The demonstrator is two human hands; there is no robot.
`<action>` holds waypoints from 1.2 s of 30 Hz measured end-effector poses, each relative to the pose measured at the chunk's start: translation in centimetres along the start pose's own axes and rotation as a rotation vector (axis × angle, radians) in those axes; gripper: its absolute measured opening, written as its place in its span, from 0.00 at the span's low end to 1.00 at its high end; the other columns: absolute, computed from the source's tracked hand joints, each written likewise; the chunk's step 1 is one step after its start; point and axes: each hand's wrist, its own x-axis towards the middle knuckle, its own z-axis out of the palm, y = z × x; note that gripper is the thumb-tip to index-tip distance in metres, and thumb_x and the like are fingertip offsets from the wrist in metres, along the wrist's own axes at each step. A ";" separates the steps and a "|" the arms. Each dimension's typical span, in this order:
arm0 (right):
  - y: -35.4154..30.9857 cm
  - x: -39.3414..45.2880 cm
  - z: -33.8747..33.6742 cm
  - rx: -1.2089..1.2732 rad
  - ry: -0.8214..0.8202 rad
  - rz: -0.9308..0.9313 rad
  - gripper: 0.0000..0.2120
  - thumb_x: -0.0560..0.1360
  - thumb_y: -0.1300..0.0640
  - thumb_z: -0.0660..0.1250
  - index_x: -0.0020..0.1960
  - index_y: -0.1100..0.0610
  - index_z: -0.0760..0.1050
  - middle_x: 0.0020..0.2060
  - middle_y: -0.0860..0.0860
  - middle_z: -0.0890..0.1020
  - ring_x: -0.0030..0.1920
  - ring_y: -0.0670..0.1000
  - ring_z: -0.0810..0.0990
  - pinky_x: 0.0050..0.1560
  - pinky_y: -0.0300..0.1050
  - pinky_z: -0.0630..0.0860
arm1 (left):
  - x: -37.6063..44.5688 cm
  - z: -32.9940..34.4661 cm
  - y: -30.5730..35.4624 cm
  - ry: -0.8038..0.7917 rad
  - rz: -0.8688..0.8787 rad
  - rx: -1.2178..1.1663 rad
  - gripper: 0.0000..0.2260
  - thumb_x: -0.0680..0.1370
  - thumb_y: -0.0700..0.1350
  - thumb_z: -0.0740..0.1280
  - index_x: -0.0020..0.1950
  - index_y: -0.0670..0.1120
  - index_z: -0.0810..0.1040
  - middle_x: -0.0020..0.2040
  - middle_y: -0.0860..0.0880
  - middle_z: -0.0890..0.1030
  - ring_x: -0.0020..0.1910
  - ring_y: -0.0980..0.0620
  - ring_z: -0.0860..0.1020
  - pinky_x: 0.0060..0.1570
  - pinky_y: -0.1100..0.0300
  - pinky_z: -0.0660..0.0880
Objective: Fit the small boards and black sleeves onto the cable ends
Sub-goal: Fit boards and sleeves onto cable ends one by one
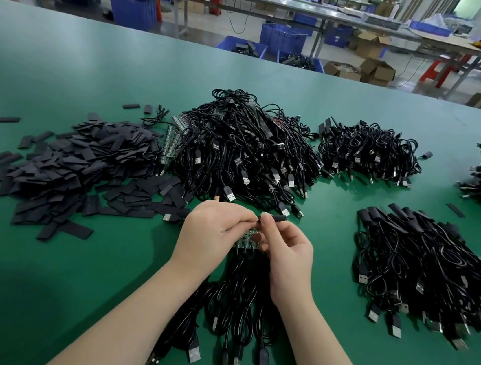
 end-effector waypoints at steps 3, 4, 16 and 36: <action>0.0 0.0 0.1 0.027 -0.002 0.018 0.07 0.74 0.56 0.75 0.37 0.54 0.83 0.36 0.52 0.84 0.31 0.44 0.78 0.39 0.38 0.76 | 0.1 0.1 0.0 -0.025 0.030 -0.027 0.07 0.76 0.42 0.69 0.50 0.47 0.86 0.43 0.55 0.85 0.45 0.55 0.82 0.48 0.48 0.78; 0.0 0.0 0.0 0.034 0.001 0.022 0.06 0.73 0.56 0.75 0.38 0.55 0.83 0.36 0.53 0.83 0.31 0.43 0.78 0.39 0.38 0.76 | 0.1 0.1 0.0 -0.042 0.035 -0.033 0.07 0.76 0.41 0.68 0.51 0.47 0.86 0.43 0.54 0.85 0.45 0.55 0.82 0.48 0.48 0.78; -0.1 0.0 -0.3 0.005 -0.032 -0.023 0.08 0.76 0.59 0.71 0.42 0.49 0.86 0.32 0.47 0.82 0.33 0.43 0.77 0.43 0.44 0.74 | 0.2 0.2 -0.4 -0.081 -0.172 -0.148 0.12 0.74 0.41 0.74 0.56 0.51 0.84 0.50 0.62 0.82 0.54 0.63 0.79 0.57 0.61 0.75; 0.3 0.5 -0.9 -0.186 -0.017 -0.164 0.08 0.76 0.61 0.72 0.51 0.48 0.83 0.37 0.47 0.85 0.37 0.44 0.80 0.41 0.39 0.78 | 0.4 -0.2 -0.1 0.015 -0.149 -0.104 0.10 0.72 0.40 0.76 0.52 0.50 0.86 0.45 0.68 0.79 0.48 0.64 0.80 0.51 0.72 0.74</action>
